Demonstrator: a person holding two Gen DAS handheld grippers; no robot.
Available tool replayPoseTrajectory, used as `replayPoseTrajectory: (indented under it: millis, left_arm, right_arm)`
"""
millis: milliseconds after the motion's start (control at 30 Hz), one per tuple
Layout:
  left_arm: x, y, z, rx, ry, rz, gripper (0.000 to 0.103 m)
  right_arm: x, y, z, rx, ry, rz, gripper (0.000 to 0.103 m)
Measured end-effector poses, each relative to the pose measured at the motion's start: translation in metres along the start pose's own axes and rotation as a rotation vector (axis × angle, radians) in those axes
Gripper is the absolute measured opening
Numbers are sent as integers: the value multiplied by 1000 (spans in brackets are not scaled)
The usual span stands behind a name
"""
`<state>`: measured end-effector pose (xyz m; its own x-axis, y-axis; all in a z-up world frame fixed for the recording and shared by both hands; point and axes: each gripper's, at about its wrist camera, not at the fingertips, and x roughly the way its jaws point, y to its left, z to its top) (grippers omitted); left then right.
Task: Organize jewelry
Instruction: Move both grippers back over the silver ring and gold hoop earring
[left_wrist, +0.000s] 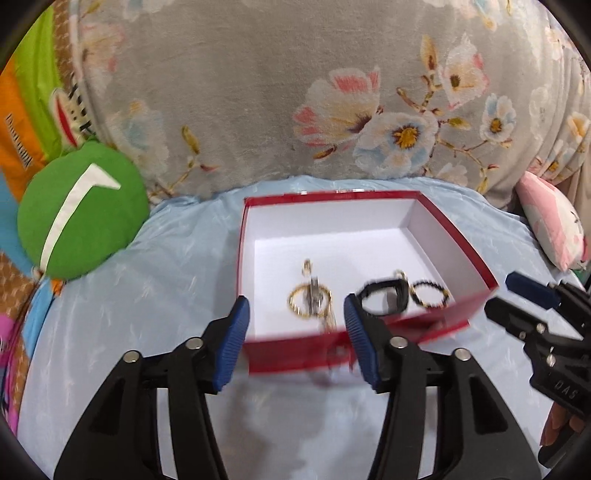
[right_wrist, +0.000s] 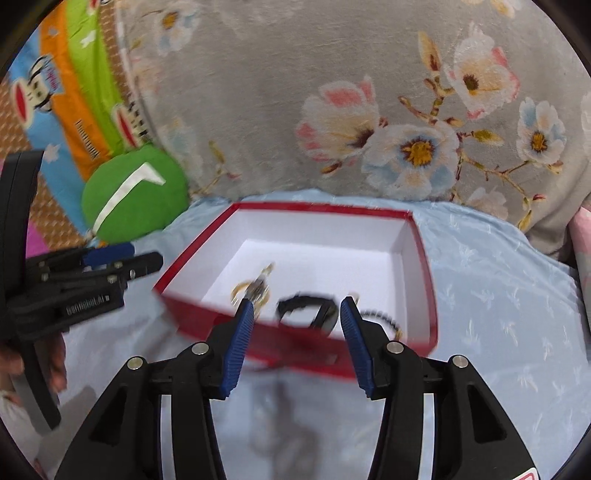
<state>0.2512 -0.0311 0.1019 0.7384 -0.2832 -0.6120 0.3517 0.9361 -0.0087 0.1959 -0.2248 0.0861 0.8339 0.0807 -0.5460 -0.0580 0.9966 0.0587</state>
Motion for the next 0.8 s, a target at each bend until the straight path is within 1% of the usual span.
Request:
replayPoseTrajectory:
  millis: [100, 167, 233, 300, 367, 433, 500, 633, 733, 767, 800]
  left_arm:
    - [-28, 16, -34, -34, 28, -2, 55]
    - [-41, 27, -58, -60, 57, 3, 55]
    - [-51, 35, -83, -80, 93, 16, 55]
    - [-61, 43, -109, -107, 125, 37, 55]
    - [-68, 47, -131, -139, 156, 32, 55]
    - [-72, 49, -153, -163, 192, 23, 55]
    - [-74, 48, -169, -178, 215, 28, 55]
    - [-77, 48, -188, -208, 250, 3, 55]
    - [-78, 47, -195, -205, 256, 4, 55]
    - [-79, 47, -197, -204, 256, 7, 55]
    - [-79, 47, -197, -203, 258, 5, 55]
  right_arm:
    - [-23, 23, -42, -24, 49, 47, 50]
    - [-34, 40, -73, -26, 100, 84, 50]
    - [-41, 57, -101, -28, 149, 125, 50]
    - [-46, 75, -127, -45, 192, 147, 50]
    - [-47, 93, -151, -45, 244, 191, 50]
    - [-46, 108, -167, -43, 276, 220, 50]
    - [-43, 123, -180, -66, 297, 222, 50]
    - [-37, 142, -192, -112, 317, 215, 50]
    - [-29, 151, -198, -137, 335, 200, 49]
    - [-29, 153, -198, -149, 324, 188, 48]
    - [-28, 152, -197, -161, 321, 175, 41]
